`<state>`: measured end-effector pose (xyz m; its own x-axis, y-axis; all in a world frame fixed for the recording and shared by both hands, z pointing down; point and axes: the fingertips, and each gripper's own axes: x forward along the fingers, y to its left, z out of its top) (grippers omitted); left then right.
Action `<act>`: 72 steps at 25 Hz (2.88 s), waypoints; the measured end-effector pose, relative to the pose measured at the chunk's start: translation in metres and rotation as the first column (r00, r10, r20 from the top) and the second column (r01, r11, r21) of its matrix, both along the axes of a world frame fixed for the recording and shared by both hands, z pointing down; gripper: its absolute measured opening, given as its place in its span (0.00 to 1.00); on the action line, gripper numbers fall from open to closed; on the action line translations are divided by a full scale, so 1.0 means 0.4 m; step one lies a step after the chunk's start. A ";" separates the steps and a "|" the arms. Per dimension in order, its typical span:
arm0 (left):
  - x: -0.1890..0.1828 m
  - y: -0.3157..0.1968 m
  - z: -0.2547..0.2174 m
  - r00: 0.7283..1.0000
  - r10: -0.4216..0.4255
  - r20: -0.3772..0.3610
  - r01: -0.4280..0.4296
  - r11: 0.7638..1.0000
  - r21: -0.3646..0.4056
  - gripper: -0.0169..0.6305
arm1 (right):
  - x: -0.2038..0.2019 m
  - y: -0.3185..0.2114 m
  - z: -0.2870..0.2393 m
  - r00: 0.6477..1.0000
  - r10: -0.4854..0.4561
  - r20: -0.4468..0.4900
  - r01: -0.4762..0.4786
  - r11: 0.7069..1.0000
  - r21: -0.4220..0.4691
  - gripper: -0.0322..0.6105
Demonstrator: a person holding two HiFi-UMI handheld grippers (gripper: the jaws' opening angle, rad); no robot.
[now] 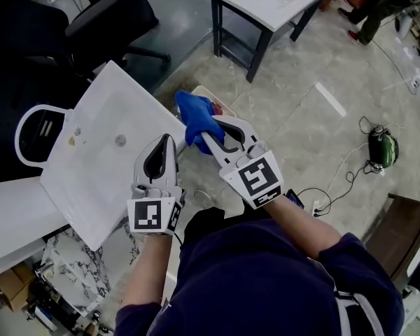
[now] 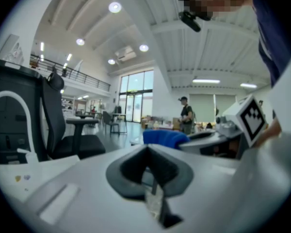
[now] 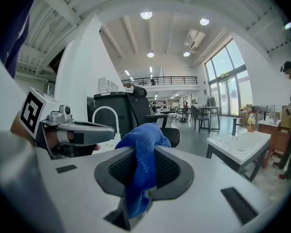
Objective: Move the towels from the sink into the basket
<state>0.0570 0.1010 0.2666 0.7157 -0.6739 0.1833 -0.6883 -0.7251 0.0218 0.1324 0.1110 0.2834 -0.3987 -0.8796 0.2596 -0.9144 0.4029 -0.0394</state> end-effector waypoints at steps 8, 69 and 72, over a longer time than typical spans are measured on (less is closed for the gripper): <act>0.229 -0.032 0.024 0.999 -0.052 0.014 0.052 0.998 -0.017 0.03 | 0.214 -0.027 0.027 0.997 -0.079 -0.007 0.079 0.997 -0.022 0.17; 0.385 -0.336 1.044 0.984 -0.170 0.054 0.179 0.955 -0.236 0.03 | 0.319 -0.414 1.102 0.981 -0.190 -0.050 0.172 0.952 -0.255 0.17; 0.376 -0.352 1.089 0.982 -0.182 0.046 0.188 0.955 -0.231 0.03 | 0.301 -0.433 1.159 0.978 -0.202 -0.051 0.183 0.949 -0.258 0.17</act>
<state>0.2073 -0.0398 0.7023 0.5760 -0.7307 0.3665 -0.8124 -0.5616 0.1571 0.2528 -0.0621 0.7469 -0.5244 -0.6910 0.4975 -0.8248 0.5574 -0.0953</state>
